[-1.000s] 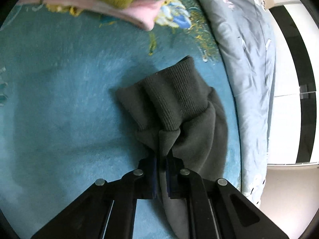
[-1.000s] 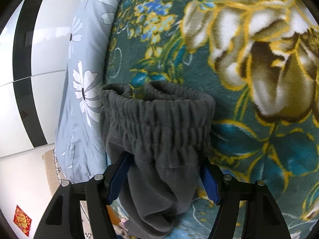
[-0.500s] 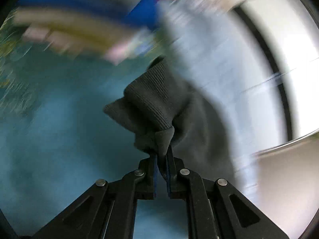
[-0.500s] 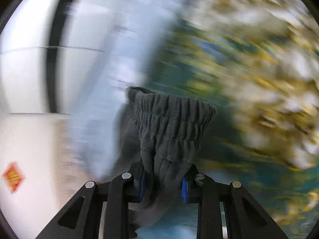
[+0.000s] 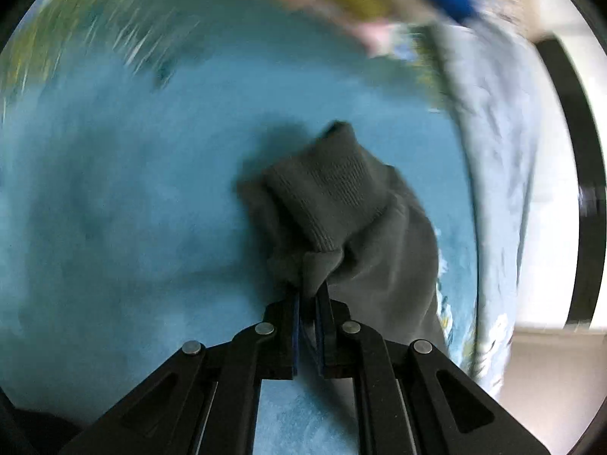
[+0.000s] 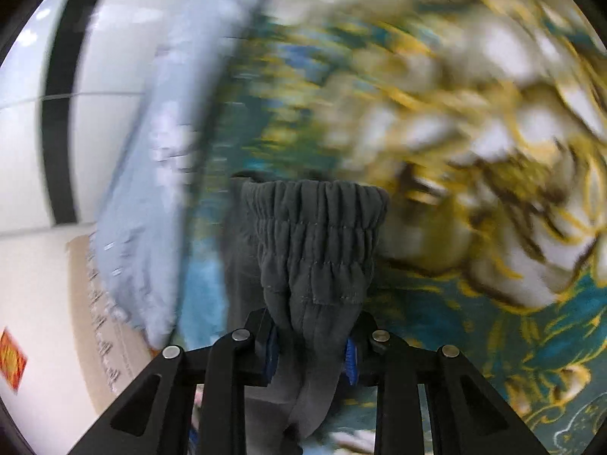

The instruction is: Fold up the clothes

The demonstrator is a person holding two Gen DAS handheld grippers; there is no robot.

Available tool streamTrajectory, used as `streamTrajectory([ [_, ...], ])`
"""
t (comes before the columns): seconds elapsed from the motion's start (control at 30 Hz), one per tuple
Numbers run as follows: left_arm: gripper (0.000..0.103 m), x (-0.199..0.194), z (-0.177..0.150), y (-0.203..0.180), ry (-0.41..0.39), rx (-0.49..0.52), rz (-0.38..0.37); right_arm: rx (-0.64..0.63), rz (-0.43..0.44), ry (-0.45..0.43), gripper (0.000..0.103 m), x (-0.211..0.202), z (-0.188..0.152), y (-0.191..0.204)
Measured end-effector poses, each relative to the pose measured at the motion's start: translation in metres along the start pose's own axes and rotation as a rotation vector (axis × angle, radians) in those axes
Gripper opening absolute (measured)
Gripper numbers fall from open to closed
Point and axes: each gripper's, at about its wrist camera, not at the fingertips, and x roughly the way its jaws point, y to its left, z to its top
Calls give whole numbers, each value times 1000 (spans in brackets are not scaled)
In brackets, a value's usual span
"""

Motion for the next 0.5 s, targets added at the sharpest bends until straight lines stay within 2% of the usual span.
streamTrajectory([
  [0.03,7,3,1,2,16,-24,4,21,2,-2,28,0,-2,-8],
  [0.2,7,11,3,-15,0,57,49,37,27,4,33,-3,-2,-13],
  [0.27,7,18,16,-11,10,31,36,11,35,13,33,-9,-2,-8],
  [0.5,9,18,23,-11,8,-8,-26,-18,9,-1,40,-39,-12,-11],
])
